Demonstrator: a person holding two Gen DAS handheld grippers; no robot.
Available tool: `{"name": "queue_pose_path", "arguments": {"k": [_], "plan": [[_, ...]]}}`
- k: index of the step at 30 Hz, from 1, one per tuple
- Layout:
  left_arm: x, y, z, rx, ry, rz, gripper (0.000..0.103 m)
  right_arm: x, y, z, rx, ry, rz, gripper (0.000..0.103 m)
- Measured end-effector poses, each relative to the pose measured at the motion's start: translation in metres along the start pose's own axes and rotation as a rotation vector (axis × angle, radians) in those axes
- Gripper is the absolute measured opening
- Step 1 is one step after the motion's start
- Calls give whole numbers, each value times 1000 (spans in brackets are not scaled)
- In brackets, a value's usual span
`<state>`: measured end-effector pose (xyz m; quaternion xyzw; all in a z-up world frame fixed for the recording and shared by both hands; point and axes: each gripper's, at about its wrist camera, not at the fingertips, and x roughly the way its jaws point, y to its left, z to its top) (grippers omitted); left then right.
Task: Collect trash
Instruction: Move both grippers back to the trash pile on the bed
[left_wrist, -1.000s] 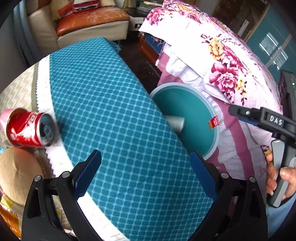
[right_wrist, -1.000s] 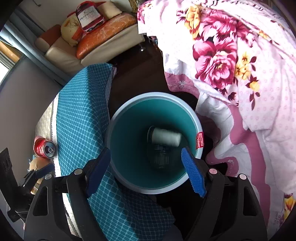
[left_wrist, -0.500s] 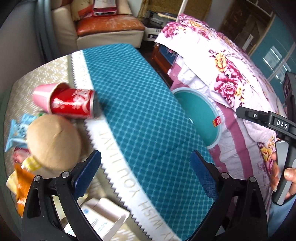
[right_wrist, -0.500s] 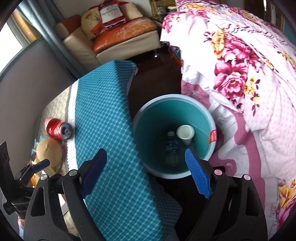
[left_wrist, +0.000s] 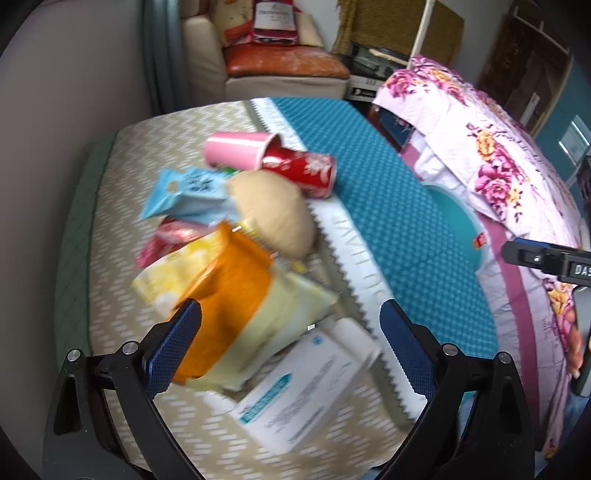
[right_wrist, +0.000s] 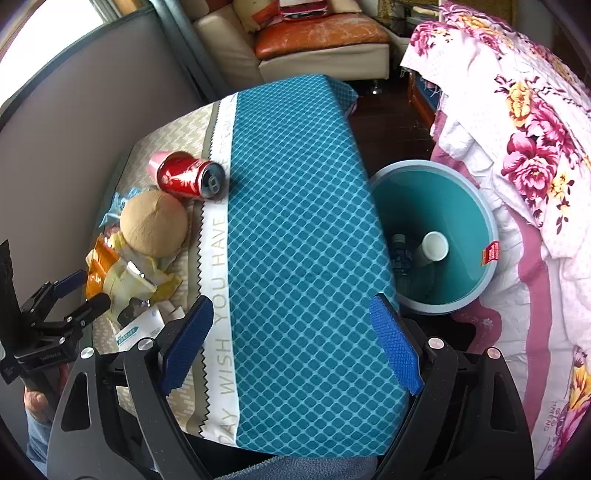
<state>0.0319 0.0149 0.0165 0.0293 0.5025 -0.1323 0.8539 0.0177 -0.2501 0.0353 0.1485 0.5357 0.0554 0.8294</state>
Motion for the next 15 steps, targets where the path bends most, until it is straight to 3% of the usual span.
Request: {"name": "queue_pose_path", "arguments": {"k": [6, 15], "plan": [[6, 28, -17, 26, 13, 57, 97, 9, 21, -10, -38, 42, 4, 83], [24, 28, -25, 198, 37, 72, 97, 27, 39, -12, -64, 89, 13, 83]]}}
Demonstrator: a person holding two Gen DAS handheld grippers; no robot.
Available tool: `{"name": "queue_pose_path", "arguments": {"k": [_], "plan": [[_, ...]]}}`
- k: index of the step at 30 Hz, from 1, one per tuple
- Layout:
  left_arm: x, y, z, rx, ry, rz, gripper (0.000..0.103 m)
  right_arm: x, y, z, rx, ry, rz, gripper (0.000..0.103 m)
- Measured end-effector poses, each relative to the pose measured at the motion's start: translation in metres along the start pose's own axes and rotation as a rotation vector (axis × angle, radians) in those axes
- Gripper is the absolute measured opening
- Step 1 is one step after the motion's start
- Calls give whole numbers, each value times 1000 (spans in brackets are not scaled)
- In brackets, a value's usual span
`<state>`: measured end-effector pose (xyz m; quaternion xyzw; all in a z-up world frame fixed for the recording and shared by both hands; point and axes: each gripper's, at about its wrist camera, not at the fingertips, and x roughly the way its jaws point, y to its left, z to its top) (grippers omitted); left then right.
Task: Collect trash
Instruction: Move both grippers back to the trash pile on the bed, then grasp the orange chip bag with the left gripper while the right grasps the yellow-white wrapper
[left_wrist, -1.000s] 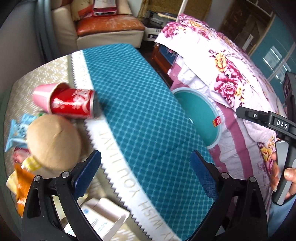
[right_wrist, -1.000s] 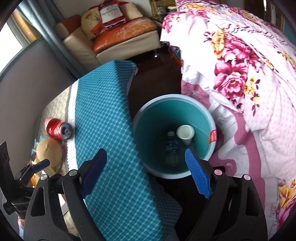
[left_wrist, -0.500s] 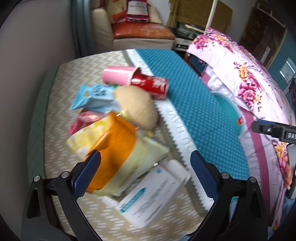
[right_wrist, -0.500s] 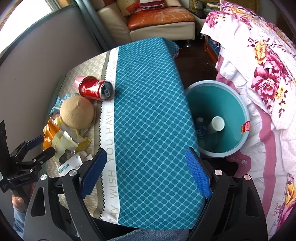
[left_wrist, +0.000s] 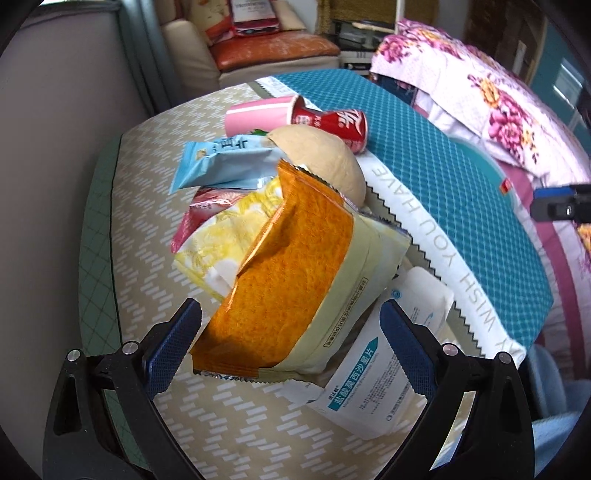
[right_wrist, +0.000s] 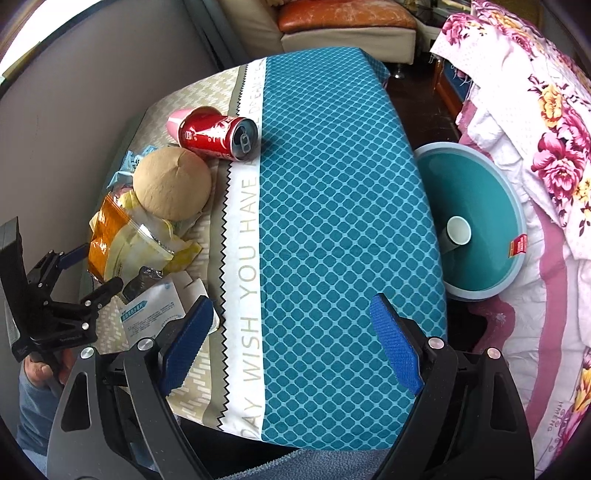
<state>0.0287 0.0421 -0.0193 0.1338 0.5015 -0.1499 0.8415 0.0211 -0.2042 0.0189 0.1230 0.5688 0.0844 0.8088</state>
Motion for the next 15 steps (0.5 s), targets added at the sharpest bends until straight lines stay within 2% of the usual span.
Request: {"name": "queue_pose_path", "arguments": {"k": [5, 10, 11, 12, 13, 15], "plan": [[19, -8, -3, 61, 35, 49, 97, 10, 1, 2, 3, 20, 5, 83], [30, -2, -5, -4, 39, -12, 95, 17, 2, 1, 5, 41, 12, 83], [29, 0, -5, -23, 34, -23, 91, 18, 3, 1, 5, 45, 13, 83], [29, 2, -6, -44, 36, -34, 76, 20, 3, 1, 6, 49, 14, 83], [29, 4, -6, -63, 41, -47, 69, 21, 4, 0, 6, 55, 15, 83], [24, 8, -7, -110, 29, -63, 66, 25, 5, -1, 4, 65, 19, 83]]}}
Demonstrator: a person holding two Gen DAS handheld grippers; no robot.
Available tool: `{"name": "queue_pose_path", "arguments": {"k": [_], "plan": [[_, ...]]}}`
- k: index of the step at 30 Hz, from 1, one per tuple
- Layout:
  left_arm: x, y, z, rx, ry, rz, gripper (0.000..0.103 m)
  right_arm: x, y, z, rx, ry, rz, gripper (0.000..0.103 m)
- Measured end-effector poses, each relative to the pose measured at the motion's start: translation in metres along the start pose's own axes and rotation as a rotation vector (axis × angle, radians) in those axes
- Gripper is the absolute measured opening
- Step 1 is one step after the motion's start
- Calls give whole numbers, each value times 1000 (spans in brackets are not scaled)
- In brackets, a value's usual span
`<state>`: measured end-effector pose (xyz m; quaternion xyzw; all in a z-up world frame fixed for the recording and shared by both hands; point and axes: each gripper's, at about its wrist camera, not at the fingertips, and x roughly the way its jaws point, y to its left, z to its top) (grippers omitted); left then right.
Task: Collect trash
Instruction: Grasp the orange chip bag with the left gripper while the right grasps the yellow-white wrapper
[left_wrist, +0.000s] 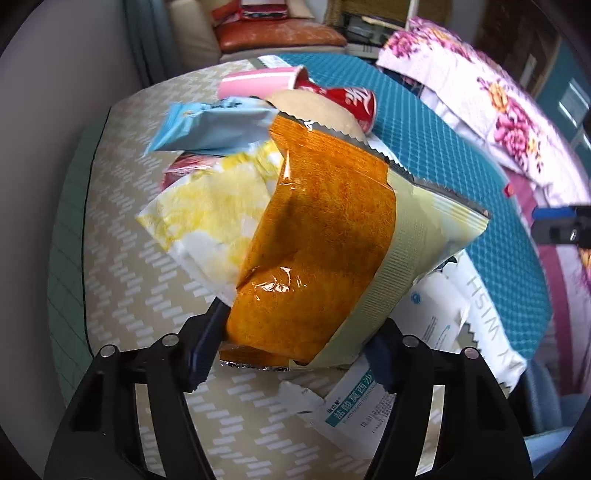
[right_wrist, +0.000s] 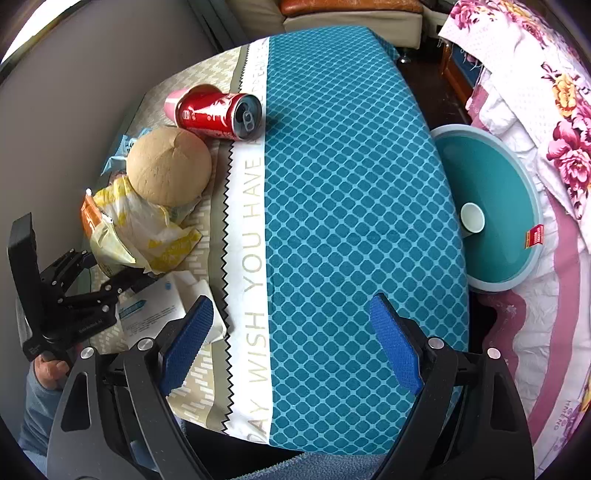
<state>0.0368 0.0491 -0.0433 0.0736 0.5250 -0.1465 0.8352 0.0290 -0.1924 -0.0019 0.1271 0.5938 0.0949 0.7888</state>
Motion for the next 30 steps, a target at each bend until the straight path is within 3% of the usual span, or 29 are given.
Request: {"name": "queue_pose_path", "arguments": {"k": [4, 11, 24, 30], "plan": [[-20, 9, -3, -65, -33, -28, 65, 7, 10, -4, -25, 22, 8, 83], [-56, 45, -16, -179, -85, -3, 65, 18, 43, -9, -122, 68, 18, 83], [-54, 98, -39, -370, -91, 6, 65, 43, 134, 11, -303, 51, 58, 83], [-52, 108, -44, -388, -84, 5, 65, 70, 163, 24, -336, 49, 63, 83]]}}
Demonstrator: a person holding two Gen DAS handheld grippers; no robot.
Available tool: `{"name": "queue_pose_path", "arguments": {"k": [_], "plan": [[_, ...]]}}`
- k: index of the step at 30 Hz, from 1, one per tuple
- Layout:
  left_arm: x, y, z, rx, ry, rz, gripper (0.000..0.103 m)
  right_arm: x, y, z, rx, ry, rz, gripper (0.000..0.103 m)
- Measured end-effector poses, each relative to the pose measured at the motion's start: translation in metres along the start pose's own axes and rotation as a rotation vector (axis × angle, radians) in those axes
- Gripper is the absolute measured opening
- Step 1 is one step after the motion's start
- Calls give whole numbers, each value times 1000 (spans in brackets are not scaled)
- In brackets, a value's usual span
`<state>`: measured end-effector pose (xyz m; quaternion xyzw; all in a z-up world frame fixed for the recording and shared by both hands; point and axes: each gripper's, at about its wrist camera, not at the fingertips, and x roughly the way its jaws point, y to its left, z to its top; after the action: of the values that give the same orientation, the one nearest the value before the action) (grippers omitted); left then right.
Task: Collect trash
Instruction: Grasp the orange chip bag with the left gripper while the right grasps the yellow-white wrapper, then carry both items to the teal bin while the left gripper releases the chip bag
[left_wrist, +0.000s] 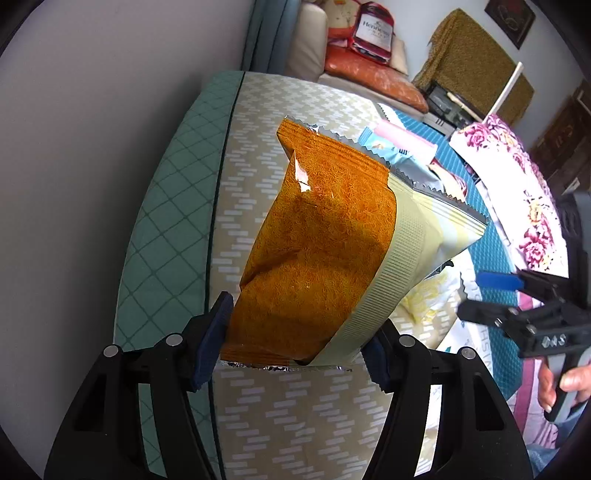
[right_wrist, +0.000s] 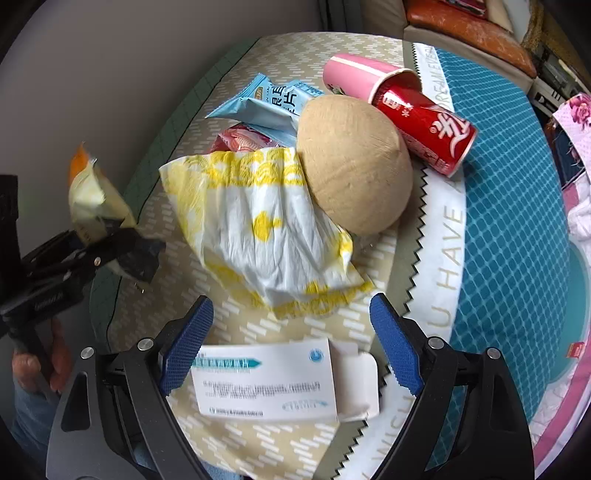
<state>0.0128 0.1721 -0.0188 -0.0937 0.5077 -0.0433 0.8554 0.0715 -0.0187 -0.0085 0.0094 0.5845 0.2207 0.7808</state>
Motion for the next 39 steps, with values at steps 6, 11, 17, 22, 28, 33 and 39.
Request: {"name": "queue_pose_path", "arguments": {"k": [6, 11, 17, 22, 28, 33, 39], "plan": [[3, 7, 1, -13, 7, -15, 65, 9, -8, 5, 22, -5, 21, 49], [1, 4, 4, -7, -2, -24, 65, 6, -14, 0, 22, 3, 64, 8], [-1, -5, 7, 1, -13, -18, 65, -17, -23, -7, 26, -52, 78, 4], [-6, -9, 8, 9, -25, -6, 66, -39, -43, -15, 62, -102, 68, 4], [-1, -14, 9, 12, -15, -11, 66, -42, -79, -24, 141, -96, 24, 4], [6, -18, 11, 19, -4, -21, 66, -37, -75, -30, 133, -77, 31, 4], [-6, -23, 15, 25, -28, -29, 66, -50, -76, -24, 142, -125, 34, 4]]}}
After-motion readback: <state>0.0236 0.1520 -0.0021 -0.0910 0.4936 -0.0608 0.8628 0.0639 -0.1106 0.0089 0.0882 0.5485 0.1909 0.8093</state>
